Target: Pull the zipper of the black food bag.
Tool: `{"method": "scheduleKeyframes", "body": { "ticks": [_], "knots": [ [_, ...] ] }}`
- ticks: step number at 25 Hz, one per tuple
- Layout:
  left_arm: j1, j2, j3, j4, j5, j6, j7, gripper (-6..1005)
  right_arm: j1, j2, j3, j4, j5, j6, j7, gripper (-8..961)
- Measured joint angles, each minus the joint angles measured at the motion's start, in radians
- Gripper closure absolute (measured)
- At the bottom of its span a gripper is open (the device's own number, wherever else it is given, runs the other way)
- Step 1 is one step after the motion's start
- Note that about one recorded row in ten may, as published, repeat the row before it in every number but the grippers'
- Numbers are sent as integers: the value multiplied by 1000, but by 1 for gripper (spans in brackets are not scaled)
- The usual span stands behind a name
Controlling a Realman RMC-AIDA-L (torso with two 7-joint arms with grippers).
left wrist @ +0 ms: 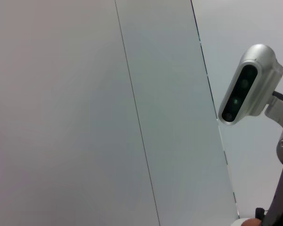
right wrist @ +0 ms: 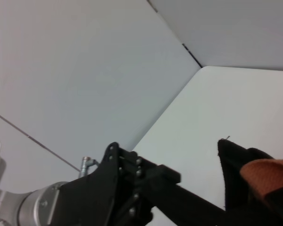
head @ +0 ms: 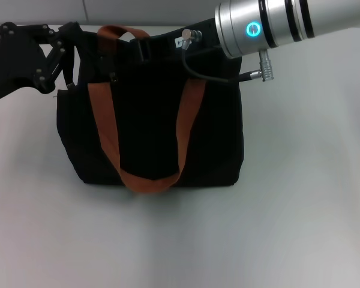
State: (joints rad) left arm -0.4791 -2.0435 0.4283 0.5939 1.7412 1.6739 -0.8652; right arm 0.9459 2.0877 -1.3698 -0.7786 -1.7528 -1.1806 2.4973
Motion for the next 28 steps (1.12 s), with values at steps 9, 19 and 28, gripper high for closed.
{"method": "scheduleKeyframes", "body": {
  "ticks": [9, 19, 28],
  "knots": [
    [1, 6, -3, 1, 0, 13, -1, 970, 9, -4, -1, -1, -27, 9, -4, 612],
    [7, 7, -3, 1, 0, 15, -2, 967, 6, -6, -1, -50, -54, 4, 3, 611],
    [-1, 2, -3, 1, 0, 27, -8, 965, 14, 0, -29, -39, -66, 22, 3, 610]
  ]
}}
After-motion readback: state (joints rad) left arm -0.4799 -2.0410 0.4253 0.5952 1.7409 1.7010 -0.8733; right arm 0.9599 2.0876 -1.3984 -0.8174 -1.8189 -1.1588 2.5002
